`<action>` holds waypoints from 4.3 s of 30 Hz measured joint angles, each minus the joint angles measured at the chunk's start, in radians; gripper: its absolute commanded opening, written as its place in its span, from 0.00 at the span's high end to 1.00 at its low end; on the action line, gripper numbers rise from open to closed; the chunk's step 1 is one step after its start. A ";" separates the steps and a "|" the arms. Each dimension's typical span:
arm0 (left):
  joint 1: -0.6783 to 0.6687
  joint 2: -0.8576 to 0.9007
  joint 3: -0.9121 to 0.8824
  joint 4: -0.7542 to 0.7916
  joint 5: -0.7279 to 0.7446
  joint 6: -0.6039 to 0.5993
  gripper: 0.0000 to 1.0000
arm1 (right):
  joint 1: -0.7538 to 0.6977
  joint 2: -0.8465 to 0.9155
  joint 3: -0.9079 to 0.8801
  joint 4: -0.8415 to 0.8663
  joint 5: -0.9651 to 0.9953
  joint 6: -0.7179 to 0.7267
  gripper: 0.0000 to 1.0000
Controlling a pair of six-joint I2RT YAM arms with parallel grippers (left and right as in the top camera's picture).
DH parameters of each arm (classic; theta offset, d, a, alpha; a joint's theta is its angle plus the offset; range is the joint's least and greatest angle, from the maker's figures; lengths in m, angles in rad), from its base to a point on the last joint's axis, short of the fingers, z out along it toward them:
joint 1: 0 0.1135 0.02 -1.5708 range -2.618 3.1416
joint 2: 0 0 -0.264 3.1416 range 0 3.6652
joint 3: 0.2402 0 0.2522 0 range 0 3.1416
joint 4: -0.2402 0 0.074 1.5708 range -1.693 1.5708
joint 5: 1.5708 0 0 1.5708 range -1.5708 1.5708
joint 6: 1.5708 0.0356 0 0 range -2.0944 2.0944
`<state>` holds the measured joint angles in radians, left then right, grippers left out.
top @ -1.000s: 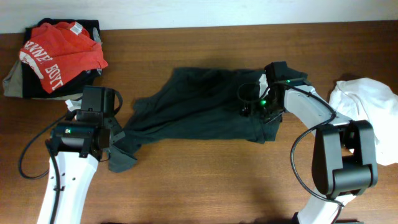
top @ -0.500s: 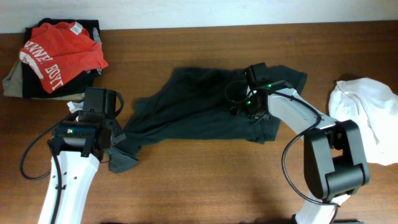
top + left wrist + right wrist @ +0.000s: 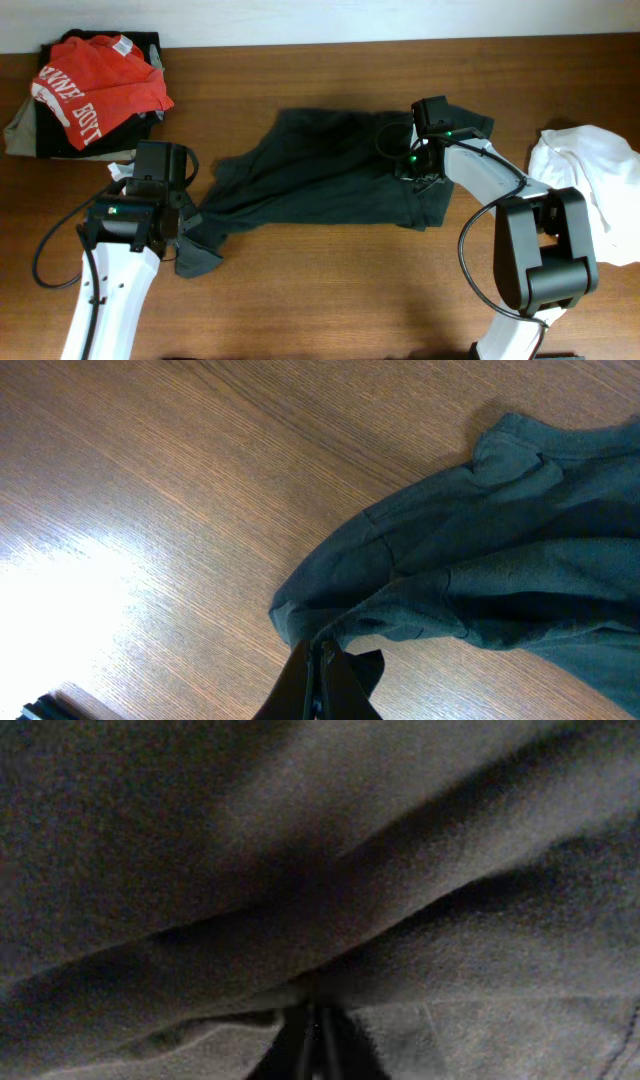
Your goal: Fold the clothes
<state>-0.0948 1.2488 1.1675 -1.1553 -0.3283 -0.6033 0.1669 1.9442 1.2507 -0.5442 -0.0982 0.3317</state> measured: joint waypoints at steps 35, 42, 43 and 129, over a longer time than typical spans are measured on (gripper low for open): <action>0.003 0.320 1.174 0.319 -0.016 0.351 0.99 | -0.328 -0.361 1.430 -0.659 0.095 -0.174 0.96; 0.026 0.626 0.819 -0.085 0.035 0.295 1.00 | -0.354 -0.189 0.914 -0.958 -0.002 -0.126 0.96; 0.026 0.652 0.745 -0.138 0.054 0.265 1.00 | -0.354 -0.197 0.851 -0.964 -0.002 -0.124 0.96; 0.077 0.853 0.295 0.135 0.317 0.301 0.66 | -0.400 0.013 -0.059 -0.505 -0.111 -0.008 0.96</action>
<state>-0.0181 2.1021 1.4628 -1.0199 -0.0113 -0.3023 -0.2333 1.9568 1.1915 -1.0496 -0.2089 0.3241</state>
